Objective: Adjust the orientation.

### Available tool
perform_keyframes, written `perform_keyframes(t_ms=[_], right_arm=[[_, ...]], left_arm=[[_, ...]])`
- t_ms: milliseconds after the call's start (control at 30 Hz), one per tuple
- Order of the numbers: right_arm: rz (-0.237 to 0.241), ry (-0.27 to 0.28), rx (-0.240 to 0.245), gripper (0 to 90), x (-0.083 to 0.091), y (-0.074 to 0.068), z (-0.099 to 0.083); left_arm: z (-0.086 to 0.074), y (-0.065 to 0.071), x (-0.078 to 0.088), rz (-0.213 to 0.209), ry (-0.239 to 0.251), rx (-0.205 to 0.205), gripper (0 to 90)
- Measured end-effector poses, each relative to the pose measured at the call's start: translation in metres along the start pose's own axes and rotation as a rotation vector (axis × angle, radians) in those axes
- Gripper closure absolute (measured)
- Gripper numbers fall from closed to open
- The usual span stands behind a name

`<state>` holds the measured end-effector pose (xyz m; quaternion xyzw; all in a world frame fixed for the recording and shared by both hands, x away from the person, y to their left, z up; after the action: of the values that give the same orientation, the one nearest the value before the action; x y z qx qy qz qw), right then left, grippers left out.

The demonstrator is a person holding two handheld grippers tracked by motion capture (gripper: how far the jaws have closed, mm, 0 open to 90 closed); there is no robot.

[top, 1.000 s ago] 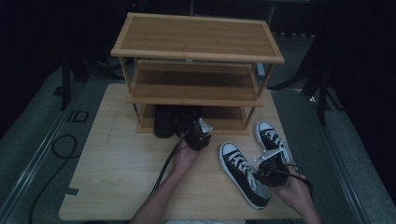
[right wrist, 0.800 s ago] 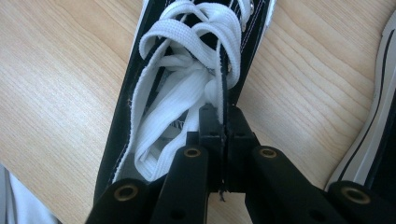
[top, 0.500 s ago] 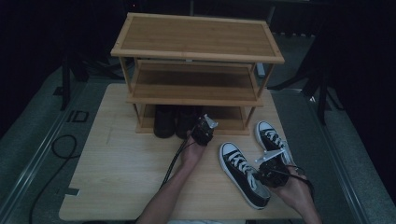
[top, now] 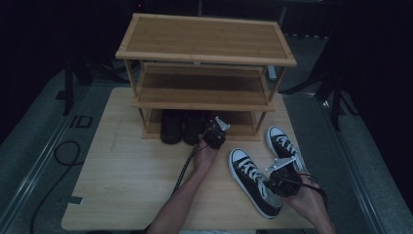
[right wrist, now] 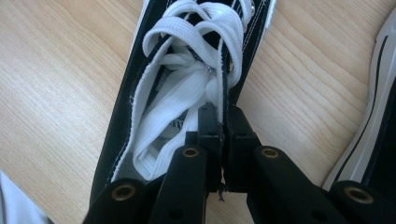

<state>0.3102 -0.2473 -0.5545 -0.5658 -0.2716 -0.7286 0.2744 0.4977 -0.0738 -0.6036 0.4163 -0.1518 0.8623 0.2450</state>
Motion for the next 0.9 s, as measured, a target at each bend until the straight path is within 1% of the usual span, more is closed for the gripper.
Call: perform_keyframes(t_ms=[100, 133, 267, 400, 433, 500, 533, 600, 667, 800, 900], right_arm=[[0.005, 0.0, -0.012, 88.0, -0.0001, 0.0002, 0.0003], [0.008, -0.003, -0.018, 88.0, -0.0001, 0.0001, 0.0004], [0.012, -0.006, -0.018, 88.0, -0.0001, 0.0003, 0.0008], [0.018, 0.001, -0.022, 87.6, -0.0004, 0.0009, 0.0009], [0.017, 0.001, -0.019, 87.5, -0.0005, 0.0007, 0.001], [0.006, -0.002, 0.001, 87.4, -0.0009, 0.0001, 0.0014], [0.01, -0.004, -0.004, 87.8, -0.0008, 0.0002, 0.0015], [0.033, -0.004, -0.025, 88.5, -0.0007, 0.0012, 0.0013], [0.07, 0.002, -0.058, 88.9, -0.0004, 0.0031, 0.001], [0.141, 0.034, -0.103, 89.2, 0.0029, 0.0057, 0.0011], [0.15, 0.055, -0.109, 89.3, 0.0083, 0.0063, 0.003]], left_arm=[[0.0017, -0.0014, -0.0018, 0.002, 0.009, 0.023, 87.7], [0.002, -0.0025, -0.0028, 0.011, 0.009, 0.026, 87.7], [0.0019, -0.008, -0.006, 0.024, 0.0, 0.042, 87.6], [0.0019, -0.009, -0.0075, 0.044, -0.002, 0.031, 87.7], [0.0019, -0.0093, -0.008, 0.053, -0.003, 0.03, 87.7], [0.0019, -0.0094, -0.0087, 0.061, -0.004, 0.026, 87.8], [0.0021, -0.0088, -0.0088, 0.065, -0.003, 0.02, 87.9], [0.0022, -0.0085, -0.0089, 0.068, -0.002, 0.018, 88.2], [0.0023, -0.008, -0.009, 0.07, -0.002, 0.015, 88.9], [0.0024, -0.0078, -0.0091, 0.075, -0.003, 0.009, 89.5], [0.0025, -0.0078, -0.0093, 0.072, -0.002, 0.01, 89.5]])
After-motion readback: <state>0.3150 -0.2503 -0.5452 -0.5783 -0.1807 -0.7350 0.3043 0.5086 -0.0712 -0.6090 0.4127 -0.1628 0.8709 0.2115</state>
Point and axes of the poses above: each handheld gripper's, and its own axes: x roughly backward along the jaws, z roughly out of its top, y roughly to its right, the point moved 8 cm from there along -x, roughly forward along the jaws, and after that the axes turned 13 degrees about -y, right-handed, at the moved point
